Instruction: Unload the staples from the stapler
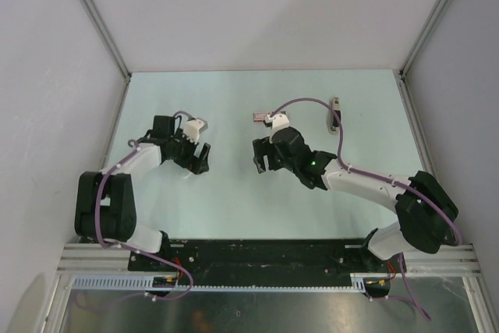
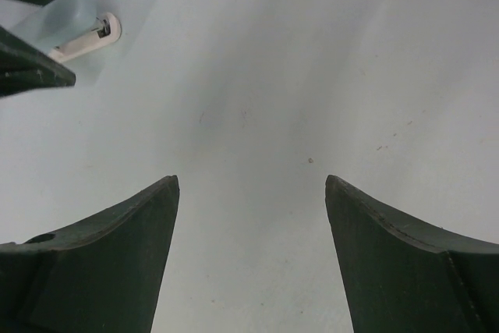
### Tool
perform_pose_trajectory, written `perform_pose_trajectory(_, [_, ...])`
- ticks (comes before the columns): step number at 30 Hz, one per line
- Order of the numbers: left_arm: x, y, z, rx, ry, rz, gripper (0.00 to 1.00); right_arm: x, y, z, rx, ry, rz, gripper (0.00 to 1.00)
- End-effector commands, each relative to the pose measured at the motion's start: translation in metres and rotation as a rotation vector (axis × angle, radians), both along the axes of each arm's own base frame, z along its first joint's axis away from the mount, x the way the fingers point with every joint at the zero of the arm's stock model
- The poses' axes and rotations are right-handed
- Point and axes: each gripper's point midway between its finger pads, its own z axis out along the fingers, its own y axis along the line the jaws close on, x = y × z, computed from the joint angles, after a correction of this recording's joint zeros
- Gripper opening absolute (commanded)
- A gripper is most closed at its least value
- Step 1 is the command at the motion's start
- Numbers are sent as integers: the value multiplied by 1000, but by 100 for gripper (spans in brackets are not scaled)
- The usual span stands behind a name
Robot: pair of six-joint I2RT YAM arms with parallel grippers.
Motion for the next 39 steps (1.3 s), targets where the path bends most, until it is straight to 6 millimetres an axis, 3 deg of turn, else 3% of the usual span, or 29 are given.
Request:
perform_pose_trajectory(1, [29, -18, 23, -38, -122, -155, 99, -1, 1, 23, 18, -33, 29, 81])
perform_pose_trajectory(6, [23, -27, 9, 39, -142, -268, 92, -2, -3, 20, 19, -30, 22, 81])
perform_pose_trajectory(11, [1, -38, -5, 88, -153, -398, 70, -1, -8, 19, 25, -29, 9, 79])
perform_pose_trajectory(17, [2, -35, -10, 131, -156, -414, 43, -1, -14, 18, 28, -28, 1, 77])
perform_pose_trajectory(21, [1, -33, -11, 146, -160, -421, 37, -1, -17, 17, 31, -25, -4, 76])
perform_pose_trajectory(24, [-2, -38, -8, 130, -168, -434, 40, -1, -19, 16, 34, -24, -8, 76])
perform_pose_trajectory(28, [-1, -48, 9, 74, -203, -432, 67, -1, -18, 12, 34, -19, -9, 78])
perform_pose_trajectory(32, [7, -60, 41, 10, -267, -410, 80, -1, -18, 13, 33, -25, -3, 82])
perform_pose_trajectory(39, [13, -70, 99, -72, -382, -360, 86, -2, -8, 15, 35, -49, 61, 92])
